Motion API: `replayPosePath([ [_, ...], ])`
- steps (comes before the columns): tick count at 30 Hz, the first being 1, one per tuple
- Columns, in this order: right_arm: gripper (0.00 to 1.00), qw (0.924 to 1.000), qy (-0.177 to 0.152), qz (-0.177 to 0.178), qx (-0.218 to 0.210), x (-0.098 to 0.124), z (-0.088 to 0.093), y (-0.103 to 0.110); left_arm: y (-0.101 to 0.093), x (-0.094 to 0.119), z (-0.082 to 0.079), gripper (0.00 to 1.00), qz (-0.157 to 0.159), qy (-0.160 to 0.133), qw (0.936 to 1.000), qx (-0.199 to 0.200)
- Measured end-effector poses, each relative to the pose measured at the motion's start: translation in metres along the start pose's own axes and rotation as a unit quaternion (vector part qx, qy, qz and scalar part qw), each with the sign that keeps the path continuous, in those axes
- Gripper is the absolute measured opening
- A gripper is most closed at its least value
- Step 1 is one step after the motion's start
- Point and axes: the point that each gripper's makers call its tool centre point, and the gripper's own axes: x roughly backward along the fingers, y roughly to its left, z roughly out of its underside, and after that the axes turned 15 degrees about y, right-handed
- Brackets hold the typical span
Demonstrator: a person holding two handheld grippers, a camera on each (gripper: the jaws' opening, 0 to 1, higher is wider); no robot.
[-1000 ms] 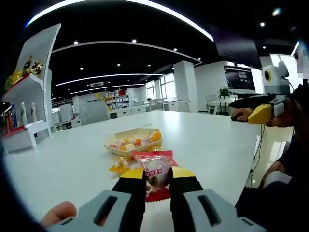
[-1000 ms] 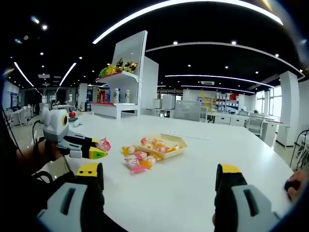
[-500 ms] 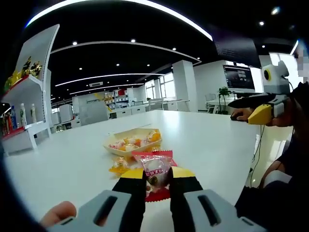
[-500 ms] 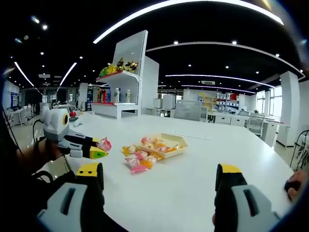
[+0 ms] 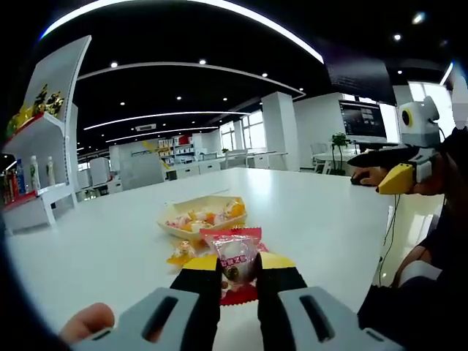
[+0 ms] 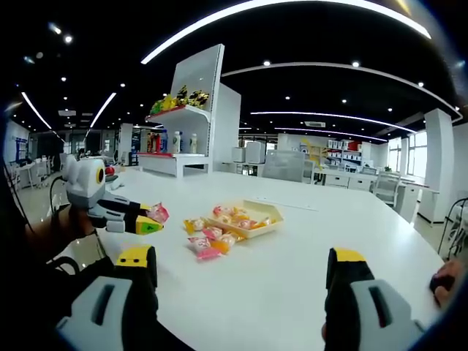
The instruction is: Pick up the marshmallows scattered on the table and place them into the bowl on the table
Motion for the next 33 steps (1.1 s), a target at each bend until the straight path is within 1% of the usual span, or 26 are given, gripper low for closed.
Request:
replayPosePath([
  [4, 0.93, 1.0000, -0.003, 0.001, -0.004, 0.000, -0.001, -0.004, 0.005, 0.001, -0.005, 0.18, -0.006, -0.002, 1.0000, -0.004],
  [8, 0.93, 1.0000, 0.000, 0.001, -0.005, -0.003, 0.002, -0.004, 0.011, 0.002, -0.015, 0.18, -0.011, -0.007, 0.9999, -0.008],
  [13, 0.93, 1.0000, 0.003, -0.002, -0.004, -0.004, 0.004, -0.001, 0.019, 0.002, -0.036, 0.18, -0.017, -0.020, 0.9996, -0.013],
  [17, 0.93, 1.0000, 0.003, -0.002, -0.004, -0.003, 0.004, 0.001, 0.027, 0.000, -0.049, 0.18, -0.021, -0.026, 0.9994, -0.014],
  [20, 0.93, 1.0000, 0.003, -0.001, -0.005, -0.004, 0.004, -0.001, 0.032, -0.005, -0.055, 0.18, -0.021, -0.026, 0.9993, -0.016],
  [28, 0.93, 1.0000, 0.004, 0.000, -0.006, -0.003, 0.006, 0.001, 0.049, -0.021, -0.065, 0.18, -0.021, -0.022, 0.9994, -0.015],
  [33, 0.93, 1.0000, 0.006, -0.002, -0.004, -0.005, 0.008, 0.003, 0.060, -0.037, -0.077, 0.18, -0.025, -0.014, 0.9991, -0.031],
])
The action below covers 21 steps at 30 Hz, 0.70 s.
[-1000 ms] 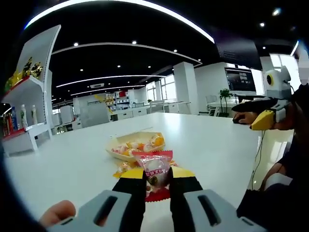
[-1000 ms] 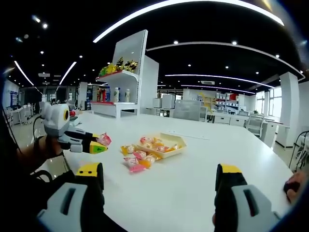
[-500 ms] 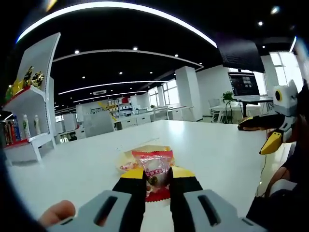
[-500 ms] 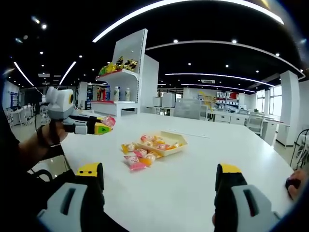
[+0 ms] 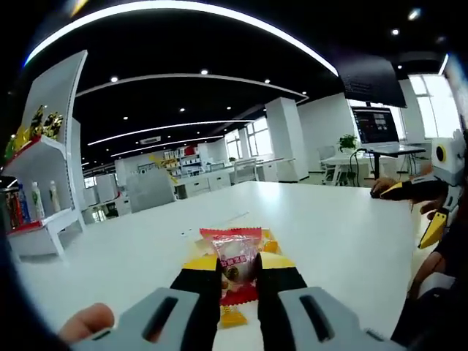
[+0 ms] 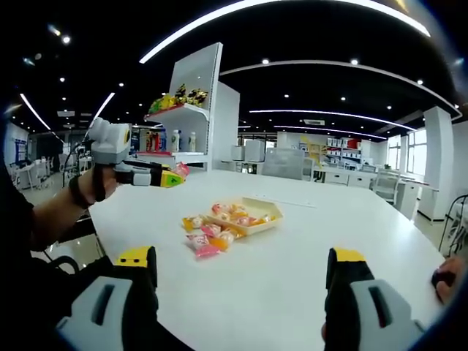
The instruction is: Pick up the marshmallows scattered on the table and place them into the bowl on the table
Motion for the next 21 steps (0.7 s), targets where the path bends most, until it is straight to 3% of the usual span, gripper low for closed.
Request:
replayPosePath([
  [8, 0.93, 1.0000, 0.001, -0.002, -0.002, -0.003, 0.002, 0.003, 0.015, -0.020, -0.020, 0.18, 0.012, 0.005, 0.9999, 0.009],
  [13, 0.93, 1.0000, 0.005, -0.002, -0.001, -0.005, 0.004, 0.004, 0.026, -0.034, -0.032, 0.18, -0.001, 0.002, 1.0000, 0.007],
  [17, 0.93, 1.0000, 0.006, -0.005, 0.001, -0.006, 0.004, 0.007, 0.034, -0.054, -0.028, 0.18, 0.015, 0.000, 0.9990, 0.042],
  [19, 0.93, 1.0000, 0.007, -0.005, 0.002, -0.005, 0.005, 0.007, 0.038, -0.061, -0.027, 0.18, 0.016, -0.005, 0.9991, 0.040],
  [21, 0.93, 1.0000, 0.009, -0.004, 0.000, -0.005, 0.006, 0.006, 0.040, -0.063, -0.024, 0.18, -0.008, -0.011, 0.9996, 0.023],
])
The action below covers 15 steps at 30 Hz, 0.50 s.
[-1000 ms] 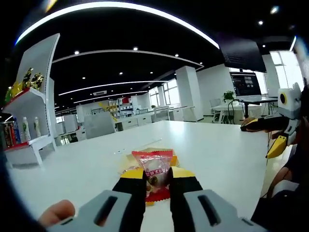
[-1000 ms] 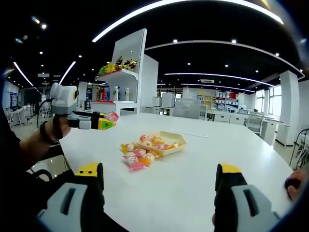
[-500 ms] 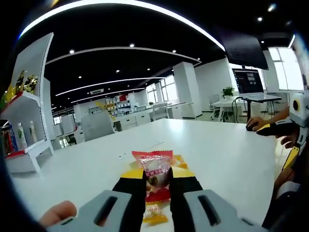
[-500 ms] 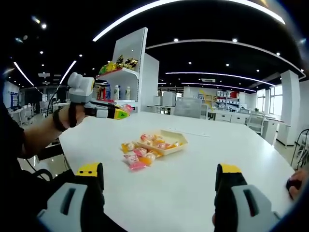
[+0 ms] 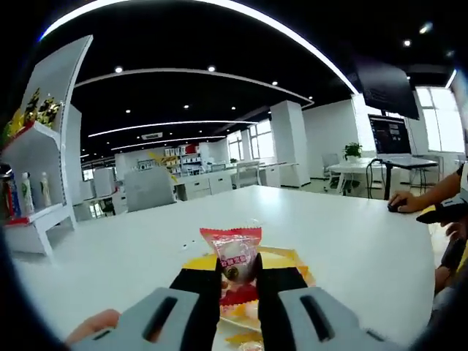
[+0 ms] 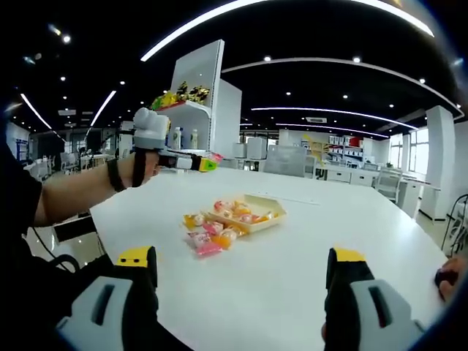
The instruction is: Pick up the marshmallows scattered on the table and place them into the bowl on the table
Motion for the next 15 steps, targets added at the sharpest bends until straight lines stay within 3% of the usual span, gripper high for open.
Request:
replayPosePath([
  [4, 0.93, 1.0000, 0.004, 0.003, 0.000, 0.000, 0.002, -0.002, 0.012, -0.022, 0.003, 0.18, -0.010, -0.004, 0.9999, -0.001],
  [6, 0.93, 1.0000, 0.002, 0.003, 0.000, 0.000, 0.000, -0.001, 0.009, -0.023, 0.003, 0.18, -0.009, -0.020, 0.9997, 0.014],
  [11, 0.93, 1.0000, 0.003, 0.005, 0.000, -0.001, -0.001, -0.004, 0.013, -0.047, 0.013, 0.18, 0.000, -0.019, 0.9990, 0.040],
  [13, 0.93, 1.0000, 0.004, 0.005, 0.000, -0.001, -0.001, -0.004, 0.011, -0.045, 0.017, 0.19, 0.002, -0.047, 0.9979, 0.045],
  [15, 0.93, 1.0000, 0.003, 0.006, 0.001, 0.000, -0.001, -0.004, 0.017, -0.051, 0.021, 0.19, -0.002, -0.055, 0.9975, 0.044],
])
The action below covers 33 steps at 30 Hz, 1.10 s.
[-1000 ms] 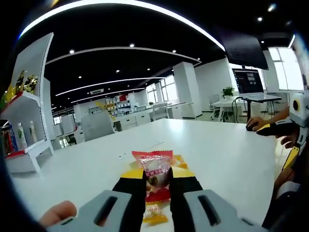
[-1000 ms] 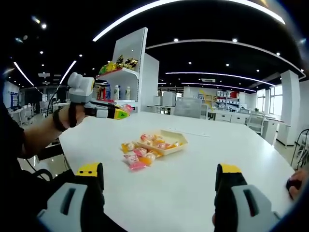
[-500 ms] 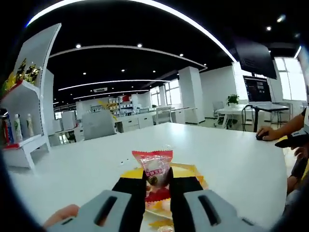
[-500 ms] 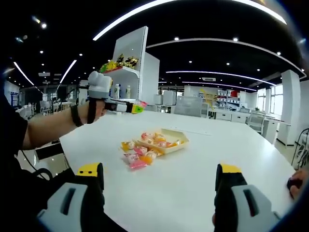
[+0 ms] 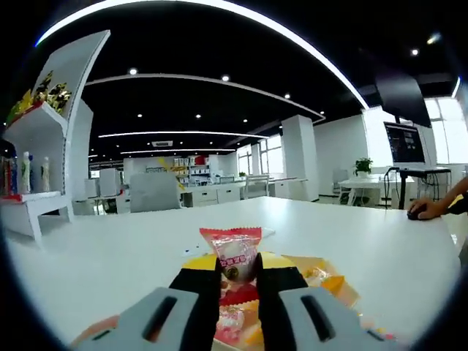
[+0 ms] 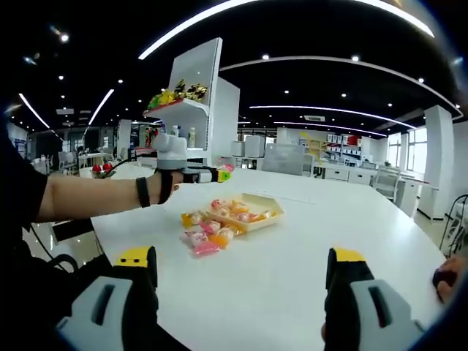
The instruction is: Pick up the marshmallows scattered on the table and place them into the bowl on the table
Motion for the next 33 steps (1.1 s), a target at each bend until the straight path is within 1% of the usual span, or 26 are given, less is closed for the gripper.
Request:
replayPosePath([
  [2, 0.93, 1.0000, 0.000, 0.000, 0.000, 0.001, 0.000, -0.001, 0.008, -0.008, 0.002, 0.19, -0.006, -0.002, 1.0000, 0.003],
  [6, 0.93, 1.0000, 0.005, 0.004, -0.004, 0.001, 0.004, -0.007, 0.010, -0.018, 0.014, 0.19, 0.003, 0.002, 1.0000, 0.009],
  [7, 0.93, 1.0000, 0.005, 0.004, -0.005, 0.000, 0.005, -0.007, 0.020, -0.032, 0.014, 0.19, 0.001, 0.002, 1.0000, 0.003],
  [9, 0.93, 0.9999, 0.006, 0.004, -0.007, -0.001, 0.006, -0.008, 0.021, -0.031, 0.018, 0.19, -0.001, 0.003, 0.9999, 0.013],
  [10, 0.93, 0.9999, 0.006, 0.004, -0.008, -0.001, 0.006, -0.009, 0.019, -0.033, 0.019, 0.19, 0.012, 0.005, 0.9997, 0.021],
  [14, 0.93, 0.9999, 0.008, -0.001, -0.009, -0.003, 0.008, -0.007, 0.022, -0.040, 0.017, 0.19, 0.014, 0.005, 0.9999, 0.000],
  [16, 0.93, 0.9999, 0.009, -0.002, -0.008, -0.003, 0.009, -0.007, 0.021, -0.044, 0.020, 0.19, 0.021, 0.010, 0.9997, 0.001],
  [17, 0.93, 0.9999, 0.009, -0.003, -0.008, -0.003, 0.009, -0.006, 0.019, -0.046, 0.023, 0.19, 0.032, 0.014, 0.9993, 0.009],
  [18, 0.93, 0.9999, 0.008, -0.004, -0.009, -0.003, 0.008, -0.006, 0.014, -0.048, 0.025, 0.19, 0.051, 0.016, 0.9983, 0.021],
  [22, 0.93, 0.9999, 0.006, -0.002, -0.009, -0.002, 0.008, -0.009, 0.013, -0.054, 0.029, 0.19, 0.046, 0.018, 0.9988, 0.006],
  [24, 0.93, 0.9999, 0.006, -0.001, -0.010, -0.002, 0.009, -0.011, 0.008, -0.054, 0.033, 0.19, 0.057, 0.023, 0.9979, 0.017],
  [27, 0.93, 0.9999, 0.007, 0.000, -0.012, -0.003, 0.010, -0.012, 0.008, -0.055, 0.034, 0.19, 0.054, 0.022, 0.9982, 0.015],
  [28, 0.93, 0.9999, 0.008, -0.001, -0.012, -0.003, 0.010, -0.011, 0.009, -0.056, 0.035, 0.18, 0.050, 0.025, 0.9984, 0.010],
  [29, 0.93, 0.9999, 0.009, -0.001, -0.012, -0.003, 0.010, -0.011, 0.013, -0.056, 0.035, 0.18, 0.034, 0.024, 0.9991, -0.006],
  [30, 0.93, 0.9999, 0.009, -0.002, -0.012, -0.004, 0.011, -0.010, 0.010, -0.055, 0.035, 0.18, 0.033, 0.022, 0.9992, -0.011],
  [32, 0.93, 0.9999, 0.011, -0.003, -0.011, -0.004, 0.012, -0.009, 0.005, -0.055, 0.033, 0.18, 0.045, 0.022, 0.9987, -0.004],
  [33, 0.93, 0.9999, 0.011, -0.003, -0.011, -0.005, 0.012, -0.009, 0.004, -0.055, 0.031, 0.18, 0.047, 0.024, 0.9986, -0.002],
])
